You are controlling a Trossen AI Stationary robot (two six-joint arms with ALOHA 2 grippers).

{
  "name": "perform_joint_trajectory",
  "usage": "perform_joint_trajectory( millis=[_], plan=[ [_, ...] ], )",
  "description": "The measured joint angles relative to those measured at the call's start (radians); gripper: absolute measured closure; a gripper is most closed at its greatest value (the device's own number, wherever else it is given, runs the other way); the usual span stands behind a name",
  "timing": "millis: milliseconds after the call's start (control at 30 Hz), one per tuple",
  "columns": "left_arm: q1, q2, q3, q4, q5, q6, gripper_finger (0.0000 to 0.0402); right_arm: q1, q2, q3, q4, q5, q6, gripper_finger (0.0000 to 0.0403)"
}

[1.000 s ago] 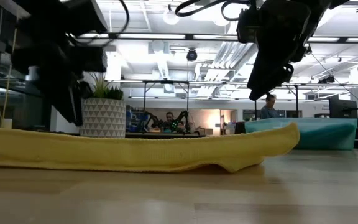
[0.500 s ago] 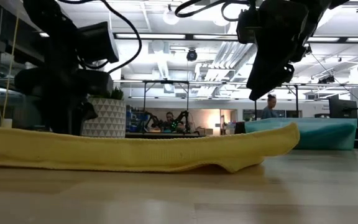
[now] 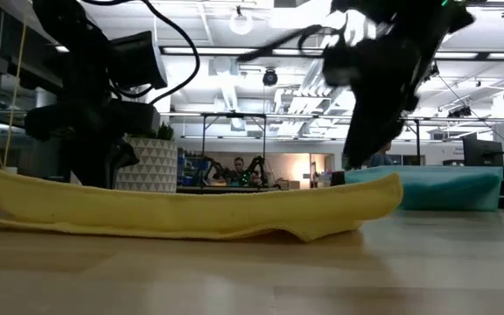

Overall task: Fold microfiber towels
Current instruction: Fold the yellow microfiber cloth

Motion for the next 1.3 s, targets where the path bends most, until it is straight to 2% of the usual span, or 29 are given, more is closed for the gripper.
perform_joint_trajectory(
  millis=[67, 267, 467, 767, 933, 1200, 1300],
  plan=[
    [0.000, 0.000, 0.000, 0.001, 0.000, 0.000, 0.0395, -0.015, 0.041, 0.000, 0.049, -0.004, -0.066, 0.0174],
    [-0.001, 0.001, 0.000, 0.001, 0.004, -0.001, 0.0381, -0.061, 0.156, 0.000, 0.200, -0.034, -0.129, 0.0174],
    [-0.001, 0.002, -0.001, 0.000, 0.005, -0.060, 0.0398, -0.076, 0.197, 0.000, 0.162, -0.044, -0.140, 0.0174],
    [-0.035, 0.002, -0.001, 0.008, -0.009, -0.160, 0.0395, -0.076, 0.207, 0.000, 0.160, -0.063, -0.234, 0.0182],
    [-0.066, 0.003, -0.001, 0.012, -0.016, -0.230, 0.0395, -0.074, 0.234, 0.003, 0.155, -0.051, -0.238, 0.0235],
    [-0.088, 0.003, -0.002, 0.045, -0.021, -0.360, 0.0394, -0.093, 0.207, 0.002, 0.077, -0.041, -0.305, 0.0378],
    [-0.085, 0.005, 0.015, 0.040, -0.042, -0.315, 0.0394, -0.120, 0.191, 0.000, 0.047, -0.048, -0.313, 0.0391]
  ],
)
